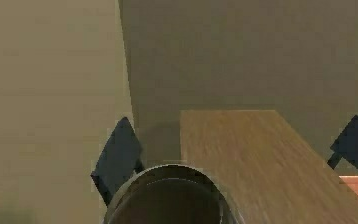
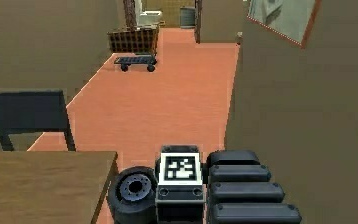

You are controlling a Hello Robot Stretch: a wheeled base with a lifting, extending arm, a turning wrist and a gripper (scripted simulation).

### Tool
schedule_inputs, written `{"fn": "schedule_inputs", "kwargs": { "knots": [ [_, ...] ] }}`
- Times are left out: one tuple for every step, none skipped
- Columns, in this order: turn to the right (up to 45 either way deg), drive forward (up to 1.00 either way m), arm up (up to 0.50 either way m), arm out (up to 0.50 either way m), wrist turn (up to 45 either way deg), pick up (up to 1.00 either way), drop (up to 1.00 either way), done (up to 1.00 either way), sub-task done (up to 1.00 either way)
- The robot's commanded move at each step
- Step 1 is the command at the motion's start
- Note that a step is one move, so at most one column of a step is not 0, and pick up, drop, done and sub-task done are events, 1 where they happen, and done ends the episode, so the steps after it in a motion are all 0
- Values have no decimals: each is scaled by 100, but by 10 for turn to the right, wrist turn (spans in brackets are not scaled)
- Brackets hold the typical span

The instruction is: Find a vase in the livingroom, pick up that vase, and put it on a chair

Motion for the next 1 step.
{"fn": "schedule_inputs", "kwargs": {
  "knots": [
    [-390, 0, 0, 0, 0, 0, 0, 0, 0]
  ]
}}
